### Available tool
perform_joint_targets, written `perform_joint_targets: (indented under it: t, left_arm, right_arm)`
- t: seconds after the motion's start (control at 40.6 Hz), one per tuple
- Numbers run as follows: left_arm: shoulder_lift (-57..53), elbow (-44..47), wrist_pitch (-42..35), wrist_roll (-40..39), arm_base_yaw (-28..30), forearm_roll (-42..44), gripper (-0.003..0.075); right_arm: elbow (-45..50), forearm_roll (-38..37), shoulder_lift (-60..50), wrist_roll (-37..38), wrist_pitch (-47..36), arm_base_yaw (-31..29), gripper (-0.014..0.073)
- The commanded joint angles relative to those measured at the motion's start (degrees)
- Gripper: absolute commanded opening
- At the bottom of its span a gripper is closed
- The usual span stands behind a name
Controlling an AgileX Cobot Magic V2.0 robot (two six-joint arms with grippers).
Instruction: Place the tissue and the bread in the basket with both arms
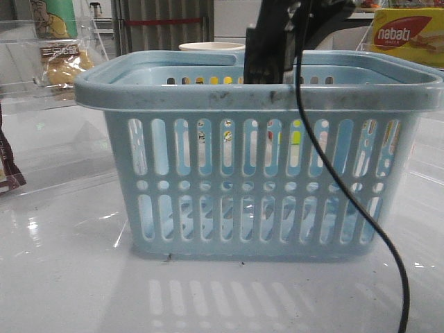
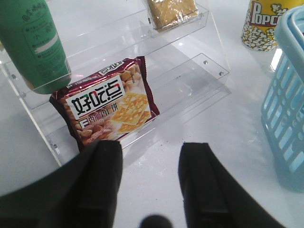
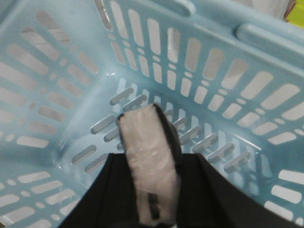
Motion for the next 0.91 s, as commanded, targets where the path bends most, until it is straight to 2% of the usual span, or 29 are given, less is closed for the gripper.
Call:
perform_joint_targets:
  t: [0.0,0.074,0.123,0.271,0.468,0.616,0.764,0.887]
  left_arm:
    - [0.3,-1.7,-4.6,-0.6,-0.4,-0.6,0.0349]
    - [0.3,-1.7,-4.6,-0.6,-0.4,-0.6,0.0349]
    - [0.3,-1.7,-4.6,-0.6,-0.4,-0.6,0.0349]
    - [0.3,-1.7,-4.6,-0.6,-0.4,-0.6,0.0349]
    - [0.3,-1.7,-4.7,-0.6,-0.4,-0.6,0.0349]
    - [0.3,-1.7,-4.8,-0.6,-0.4,-0.6,0.0349]
    - [0.3,-1.5,-5.2,-0.6,-0.4,-0.6,0.0351]
    - [1.1,-1.4,-6.0,-0.6,-0.4,-0.6,0.0396]
  right_arm:
    - [-2.1,0.8,-0.4,-0.6,-2.9,0.1,0.0394]
    - [-2.1,0.8,0.4,-0.6,-2.9,0.1,0.0482]
    - [-2.1,0.8,0.5,-0.6,-3.1,0.1,0.0508]
    - [-2.1,0.8,-1.7,-2.1,-3.1,0.1,0.0507]
    - [0.4,0.8,-10.9,-6.0,-3.8,1.1,0.0507]
    - [7.4,0.8,-20.5,-10.8,-5.8,1.8,0.0507]
    - [14.3,0.7,-29.2,-11.1,-6.2,1.8,0.0507]
    - [20.5,0.7,-35.8,-11.1,-6.6,1.8,0.0507]
